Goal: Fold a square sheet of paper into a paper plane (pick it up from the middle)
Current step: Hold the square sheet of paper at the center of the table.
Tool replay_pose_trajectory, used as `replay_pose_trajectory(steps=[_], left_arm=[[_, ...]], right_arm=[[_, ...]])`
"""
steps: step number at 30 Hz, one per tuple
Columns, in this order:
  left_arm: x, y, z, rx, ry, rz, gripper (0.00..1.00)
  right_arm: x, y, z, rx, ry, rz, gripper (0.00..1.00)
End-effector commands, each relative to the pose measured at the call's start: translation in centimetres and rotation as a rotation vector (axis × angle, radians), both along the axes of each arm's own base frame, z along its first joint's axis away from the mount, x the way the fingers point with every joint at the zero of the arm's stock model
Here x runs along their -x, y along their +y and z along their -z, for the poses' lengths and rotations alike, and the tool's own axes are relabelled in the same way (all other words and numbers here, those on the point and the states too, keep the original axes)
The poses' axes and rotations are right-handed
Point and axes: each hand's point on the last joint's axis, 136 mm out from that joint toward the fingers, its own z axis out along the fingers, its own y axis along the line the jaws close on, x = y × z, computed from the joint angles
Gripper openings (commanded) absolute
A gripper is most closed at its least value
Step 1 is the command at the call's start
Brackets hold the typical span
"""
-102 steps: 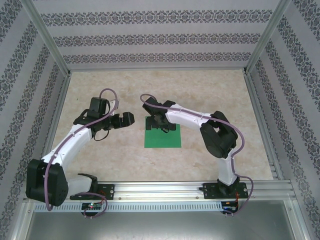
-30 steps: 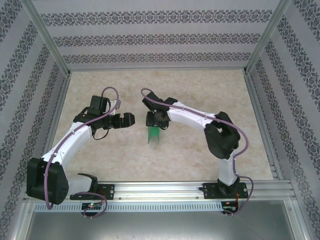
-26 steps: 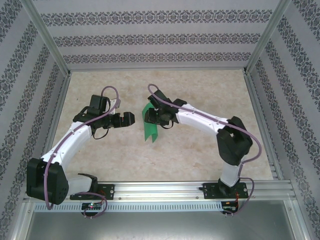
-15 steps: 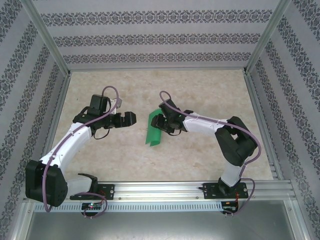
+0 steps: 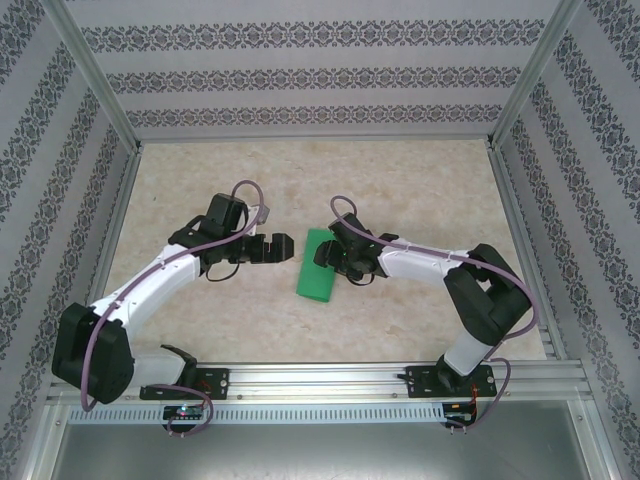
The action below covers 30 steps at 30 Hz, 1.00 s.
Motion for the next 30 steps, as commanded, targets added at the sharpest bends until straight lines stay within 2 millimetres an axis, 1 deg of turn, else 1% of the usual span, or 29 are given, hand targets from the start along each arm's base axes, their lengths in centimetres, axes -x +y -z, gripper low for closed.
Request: replay_pose_trajectory(steps=[1, 4, 6, 9, 12, 16, 18, 21, 25, 30], left_arm=[[-1.0, -0.9, -1.3, 0.006, -0.046, -0.004, 1.00], [-1.1, -1.4, -1.2, 0.003, -0.040, 0.012, 1.00], [-1.2, -1.8, -1.0, -0.004, -0.038, 0.029, 0.98], [-1.6, -1.7, -0.6, -0.023, -0.024, 0.016, 0.95], [-2.1, -1.7, -0.3, -0.027, -0.027, 0.005, 0.94], [-2.4, -2.1, -0.1, -0.028, -0.022, 0.013, 0.94], [-2.6, -2.0, 0.2, -0.040, -0.017, 0.014, 0.94], [-2.7, -2.1, 0.5, -0.050, -0.015, 0.023, 0.94], [-2.7, -2.0, 0.8, -0.055, -0.010, 0.024, 0.93], [-2.5, -2.0, 1.1, -0.063, -0.009, 0.042, 0.93]], right_arm=[[0.1, -1.8, 0.2, 0.067, -0.008, 0.028, 0.69], [0.2, -2.4, 0.3, 0.065, -0.008, 0.061, 0.70], [0.3, -2.9, 0.6, 0.084, 0.009, 0.078, 0.72], [0.4, -3.4, 1.2, 0.120, 0.026, 0.093, 0.75], [0.3, -3.3, 1.6, 0.125, 0.038, 0.102, 0.79], [0.0, -2.7, 2.2, 0.117, 0.053, 0.099, 0.81], [0.0, -3.0, 2.7, 0.141, 0.073, 0.114, 0.85], [0.0, -3.2, 3.1, 0.149, 0.082, 0.159, 0.88], [-0.1, -2.8, 3.3, 0.110, 0.078, 0.183, 0.88], [0.0, -2.7, 3.7, 0.138, 0.100, 0.168, 0.88]])
